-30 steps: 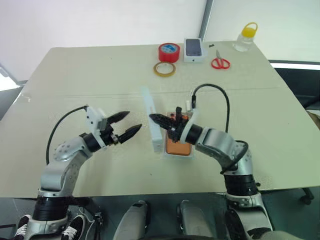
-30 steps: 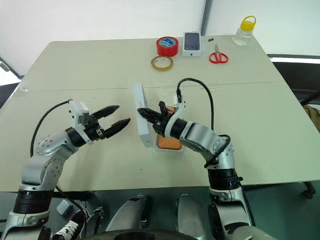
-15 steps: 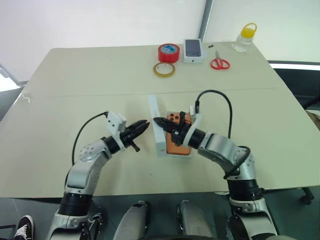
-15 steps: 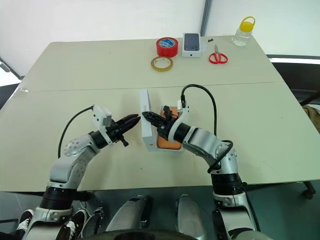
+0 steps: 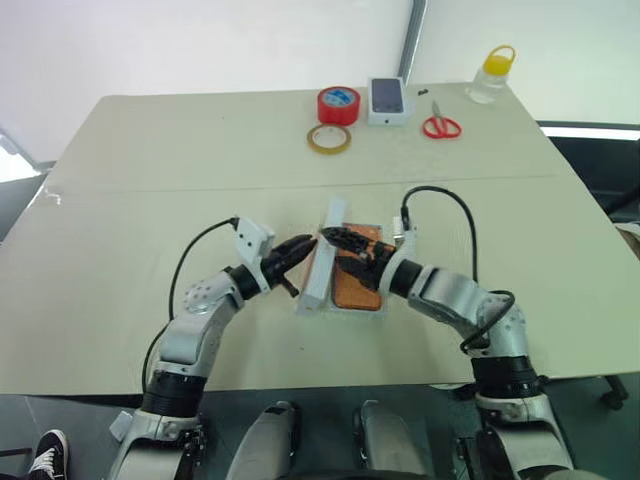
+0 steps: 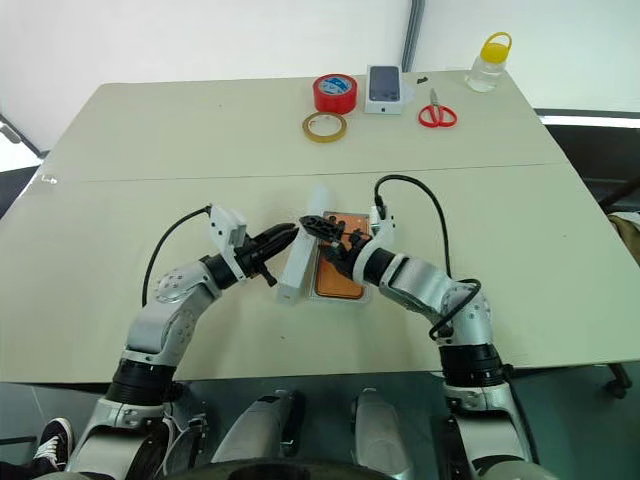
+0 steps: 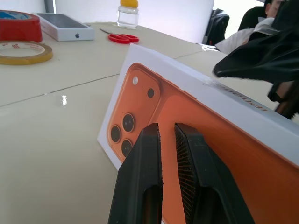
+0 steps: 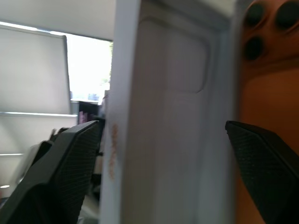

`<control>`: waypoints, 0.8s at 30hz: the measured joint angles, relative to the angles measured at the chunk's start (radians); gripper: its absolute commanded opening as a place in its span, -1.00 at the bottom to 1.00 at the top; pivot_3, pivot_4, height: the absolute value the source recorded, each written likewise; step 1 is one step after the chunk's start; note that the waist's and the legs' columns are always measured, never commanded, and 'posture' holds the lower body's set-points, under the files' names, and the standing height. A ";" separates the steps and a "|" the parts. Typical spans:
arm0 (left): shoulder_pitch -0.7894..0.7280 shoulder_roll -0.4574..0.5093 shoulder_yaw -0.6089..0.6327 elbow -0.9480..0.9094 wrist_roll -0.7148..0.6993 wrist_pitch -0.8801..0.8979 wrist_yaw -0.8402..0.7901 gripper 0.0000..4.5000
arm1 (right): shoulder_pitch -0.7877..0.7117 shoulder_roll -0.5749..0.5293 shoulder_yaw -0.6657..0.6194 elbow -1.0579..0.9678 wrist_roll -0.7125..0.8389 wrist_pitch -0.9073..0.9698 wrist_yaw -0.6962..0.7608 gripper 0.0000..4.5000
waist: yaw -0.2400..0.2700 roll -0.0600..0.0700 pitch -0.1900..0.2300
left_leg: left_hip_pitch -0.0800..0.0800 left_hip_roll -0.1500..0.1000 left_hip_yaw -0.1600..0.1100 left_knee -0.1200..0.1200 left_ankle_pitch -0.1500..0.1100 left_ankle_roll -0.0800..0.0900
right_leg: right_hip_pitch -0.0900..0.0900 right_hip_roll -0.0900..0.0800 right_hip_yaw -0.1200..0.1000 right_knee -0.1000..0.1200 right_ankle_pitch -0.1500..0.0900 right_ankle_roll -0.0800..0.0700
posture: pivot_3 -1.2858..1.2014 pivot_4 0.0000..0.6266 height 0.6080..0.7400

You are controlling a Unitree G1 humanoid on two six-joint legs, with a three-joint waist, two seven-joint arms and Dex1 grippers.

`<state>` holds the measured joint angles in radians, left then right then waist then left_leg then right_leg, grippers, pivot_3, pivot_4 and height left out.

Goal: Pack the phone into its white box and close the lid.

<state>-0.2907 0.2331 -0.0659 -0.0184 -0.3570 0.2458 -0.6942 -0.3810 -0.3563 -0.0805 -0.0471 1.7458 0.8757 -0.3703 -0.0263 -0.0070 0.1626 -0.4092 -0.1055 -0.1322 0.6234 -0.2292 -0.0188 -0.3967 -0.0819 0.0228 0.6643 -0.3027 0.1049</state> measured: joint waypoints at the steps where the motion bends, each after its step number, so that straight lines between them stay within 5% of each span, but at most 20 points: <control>1: 0.000 -0.001 0.000 0.006 0.002 0.000 0.000 -0.74 | 0.003 -0.034 -0.026 -0.001 -0.017 0.004 0.023 0.98 | 0.006 0.000 0.000 | 0.000 0.000 0.000 0.000 0.000 0.000 | 0.000 0.000 0.000 0.000 0.000 0.000 | 0.03 -0.52 1.00; 8: -0.035 -0.052 -0.036 0.060 0.024 -0.014 0.001 -0.74 | 0.012 -0.226 -0.091 -0.012 -0.251 0.021 0.208 0.98 | 0.013 -0.001 0.000 | 0.000 0.000 0.001 0.001 0.000 0.001 | 0.001 0.000 -0.001 0.000 0.000 0.000 | 0.03 -0.52 1.00; 11: -0.053 -0.087 -0.043 0.101 0.035 -0.023 0.003 -0.74 | 0.031 -0.279 -0.080 -0.034 -0.439 -0.023 0.304 0.60 | 0.013 -0.001 0.001 | 0.000 0.000 0.001 0.001 -0.001 0.001 | 0.000 0.000 -0.001 0.000 0.000 0.001 | 0.03 -0.52 1.00; 18: -0.070 -0.082 -0.059 0.107 0.044 -0.037 0.003 -0.74 | 0.100 -0.378 0.140 -0.154 -0.978 -0.235 0.528 -0.98 | 0.012 -0.001 0.001 | 0.000 0.000 0.001 0.001 -0.001 0.001 | 0.000 0.001 -0.001 0.000 0.000 0.001 | 0.03 -0.52 1.00; 24: -0.033 0.003 -0.013 0.046 0.036 -0.020 0.005 -0.74 | 0.127 -0.373 0.203 -0.194 -1.207 -0.359 0.668 -0.98 | 0.014 -0.002 0.001 | 0.000 0.000 0.000 0.002 -0.001 0.000 | 0.001 0.000 -0.001 0.000 0.000 0.001 | 0.03 -0.52 1.00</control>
<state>-0.3232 0.2358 -0.0790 0.0271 -0.3211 0.2254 -0.6888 -0.2540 -0.7289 0.1222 -0.2415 0.5390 0.5170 0.2977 -0.0124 -0.0088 0.1638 -0.4095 -0.1054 -0.1318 0.6256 -0.2298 -0.0183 -0.3962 -0.0817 0.0221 0.6642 -0.3031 0.1058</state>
